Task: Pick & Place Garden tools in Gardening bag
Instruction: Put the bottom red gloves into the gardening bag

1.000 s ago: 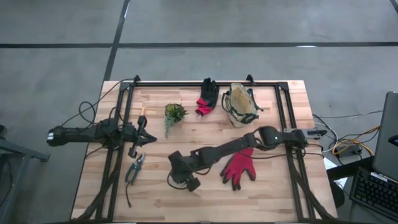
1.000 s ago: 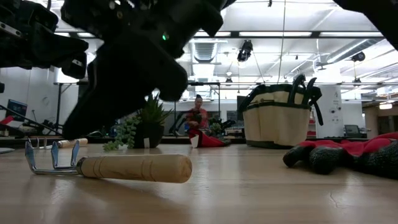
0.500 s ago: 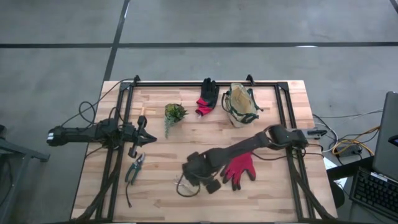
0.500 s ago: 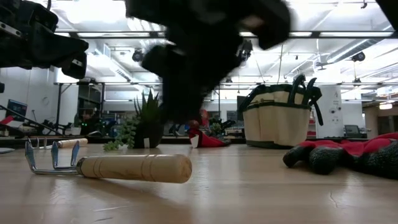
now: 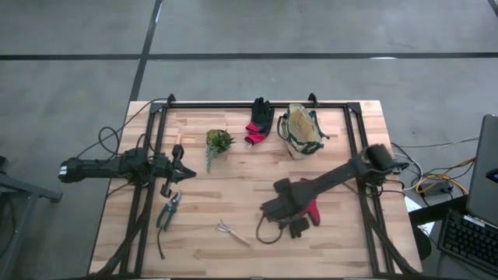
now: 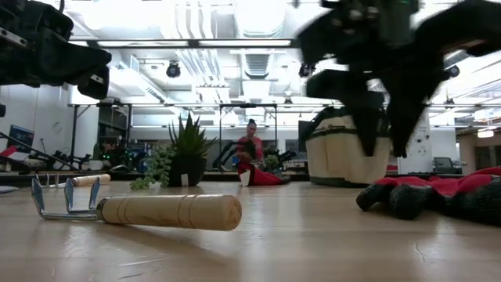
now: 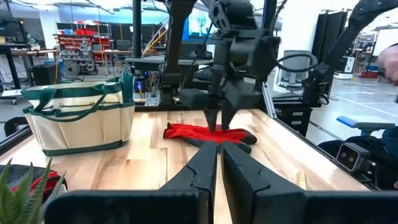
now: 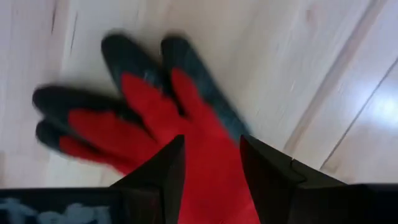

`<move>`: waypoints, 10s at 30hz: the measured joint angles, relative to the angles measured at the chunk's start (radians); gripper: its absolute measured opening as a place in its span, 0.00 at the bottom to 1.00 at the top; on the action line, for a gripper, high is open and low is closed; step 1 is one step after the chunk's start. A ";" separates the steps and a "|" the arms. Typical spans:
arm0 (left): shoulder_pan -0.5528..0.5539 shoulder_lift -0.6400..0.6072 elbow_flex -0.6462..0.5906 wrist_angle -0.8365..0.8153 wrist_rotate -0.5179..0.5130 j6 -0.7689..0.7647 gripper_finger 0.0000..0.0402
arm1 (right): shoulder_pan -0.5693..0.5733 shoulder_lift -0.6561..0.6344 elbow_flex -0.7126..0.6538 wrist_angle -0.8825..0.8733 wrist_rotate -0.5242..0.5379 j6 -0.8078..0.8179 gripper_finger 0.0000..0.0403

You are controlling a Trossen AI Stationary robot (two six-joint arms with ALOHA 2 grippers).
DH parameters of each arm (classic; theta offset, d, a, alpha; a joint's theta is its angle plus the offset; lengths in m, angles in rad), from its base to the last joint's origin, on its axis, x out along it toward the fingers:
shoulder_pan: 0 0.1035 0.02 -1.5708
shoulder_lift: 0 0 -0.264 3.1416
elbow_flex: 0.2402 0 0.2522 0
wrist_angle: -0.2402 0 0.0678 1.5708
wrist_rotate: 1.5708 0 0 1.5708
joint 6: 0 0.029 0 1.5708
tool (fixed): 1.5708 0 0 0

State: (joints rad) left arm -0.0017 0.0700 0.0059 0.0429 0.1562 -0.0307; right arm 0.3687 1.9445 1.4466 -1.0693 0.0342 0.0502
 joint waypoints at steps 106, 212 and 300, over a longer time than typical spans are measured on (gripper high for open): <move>0.000 0.000 0.000 0.000 0.000 0.000 0.07 | -0.612 -0.494 0.157 -0.183 0.746 0.240 0.02; 0.000 0.000 0.000 0.000 0.000 0.000 0.07 | -0.624 -0.425 0.222 -0.492 0.091 -0.009 0.09; 0.000 0.000 0.000 0.000 0.000 0.000 0.07 | -0.894 -0.210 -0.070 -0.032 0.066 -0.138 0.03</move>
State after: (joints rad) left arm -0.0013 0.0700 0.0059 0.0433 0.1562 -0.0307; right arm -0.5255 1.7341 1.3762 -1.1013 0.1002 -0.0875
